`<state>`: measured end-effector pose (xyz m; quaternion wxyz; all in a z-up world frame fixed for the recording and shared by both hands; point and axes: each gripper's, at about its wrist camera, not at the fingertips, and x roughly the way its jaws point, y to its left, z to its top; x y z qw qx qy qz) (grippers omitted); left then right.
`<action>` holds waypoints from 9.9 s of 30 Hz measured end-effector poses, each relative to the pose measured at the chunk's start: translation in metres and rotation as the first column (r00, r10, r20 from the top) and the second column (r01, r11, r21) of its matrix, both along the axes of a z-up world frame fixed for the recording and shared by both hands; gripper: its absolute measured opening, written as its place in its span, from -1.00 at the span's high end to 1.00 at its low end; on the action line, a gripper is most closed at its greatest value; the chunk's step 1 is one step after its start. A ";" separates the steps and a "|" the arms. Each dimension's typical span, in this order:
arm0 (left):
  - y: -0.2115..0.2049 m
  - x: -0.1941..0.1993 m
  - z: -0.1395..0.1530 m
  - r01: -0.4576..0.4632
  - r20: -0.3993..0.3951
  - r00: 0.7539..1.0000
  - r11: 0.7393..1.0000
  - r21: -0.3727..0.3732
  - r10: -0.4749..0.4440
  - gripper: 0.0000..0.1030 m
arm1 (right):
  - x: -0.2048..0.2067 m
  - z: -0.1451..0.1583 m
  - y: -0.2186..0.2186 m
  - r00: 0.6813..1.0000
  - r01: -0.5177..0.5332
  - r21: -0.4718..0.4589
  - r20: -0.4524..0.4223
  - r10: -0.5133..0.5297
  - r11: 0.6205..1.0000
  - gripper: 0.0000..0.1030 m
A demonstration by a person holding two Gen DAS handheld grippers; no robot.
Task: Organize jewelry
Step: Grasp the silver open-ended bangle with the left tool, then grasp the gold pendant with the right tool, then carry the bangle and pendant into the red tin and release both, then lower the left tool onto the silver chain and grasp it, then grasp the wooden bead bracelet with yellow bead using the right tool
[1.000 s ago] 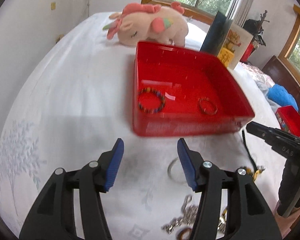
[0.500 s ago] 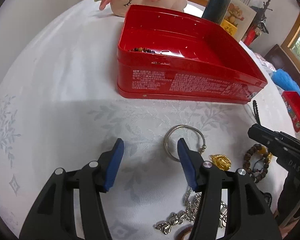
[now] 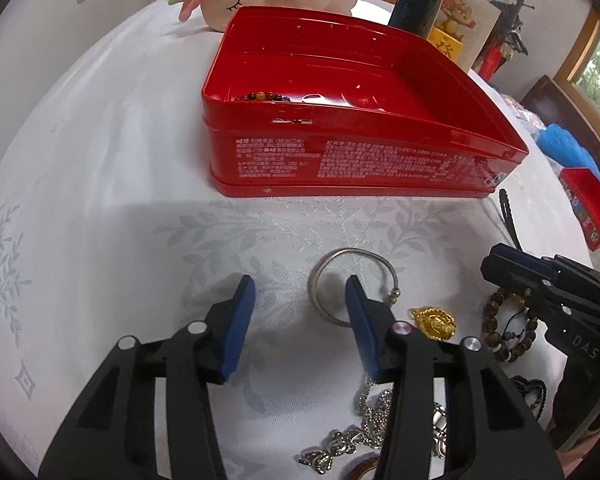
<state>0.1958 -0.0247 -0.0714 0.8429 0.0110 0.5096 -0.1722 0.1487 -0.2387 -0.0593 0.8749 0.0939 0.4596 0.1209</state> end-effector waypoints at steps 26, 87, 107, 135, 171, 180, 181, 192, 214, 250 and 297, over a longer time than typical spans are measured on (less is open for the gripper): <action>-0.022 0.007 -0.001 0.058 -0.083 0.995 0.997 -0.059 -0.062 0.93 | 0.003 -0.003 -0.006 1.000 -0.011 0.032 -0.027 0.012 0.999 0.57; 0.032 0.006 0.023 -0.006 -0.019 1.000 0.975 -0.220 0.002 0.93 | 0.000 0.018 0.032 0.970 -0.242 0.017 0.018 0.241 0.970 0.77; -0.002 0.023 0.125 0.102 0.162 0.985 0.959 -0.266 -0.060 0.93 | 0.050 0.097 0.004 0.983 -0.126 -0.027 0.132 0.128 0.992 0.77; -0.026 0.139 0.053 0.012 -0.029 0.999 0.988 -0.157 -0.017 0.88 | 0.150 0.036 -0.004 0.999 0.017 -0.096 -0.038 -0.020 0.995 0.75; 0.026 -0.049 0.037 0.011 -0.029 0.999 0.998 -0.068 -0.013 0.13 | -0.038 0.033 0.016 0.999 -0.038 0.004 0.004 0.038 0.999 0.64; 0.008 -0.057 0.013 0.026 -0.155 0.987 0.997 -0.079 -0.038 0.11 | -0.057 0.029 0.007 1.000 -0.001 0.013 -0.007 0.001 1.000 0.61; 0.006 -0.058 0.012 0.027 -0.164 0.986 0.996 -0.084 -0.041 0.11 | -0.059 0.030 0.006 1.000 0.001 0.013 -0.005 0.000 1.000 0.60; -0.011 -0.057 0.001 0.038 -0.202 0.978 0.997 -0.061 -0.050 0.12 | -0.064 0.030 0.004 1.000 0.007 0.016 -0.001 -0.007 1.000 0.60; 0.038 -0.041 0.019 -0.068 -0.109 0.992 0.994 -0.087 0.058 0.83 | -0.059 0.029 0.005 1.000 0.014 0.011 -0.004 -0.014 1.000 0.60; 0.014 -0.062 0.000 0.015 -0.128 0.992 1.000 0.024 -0.012 0.88 | -0.058 0.030 0.007 1.000 0.001 0.019 -0.003 -0.001 1.000 0.57; 0.030 -0.055 0.042 -0.008 -0.045 0.999 0.995 -0.095 0.004 0.88 | -0.028 -0.007 0.001 0.982 -0.115 -0.122 -0.161 0.094 0.986 0.38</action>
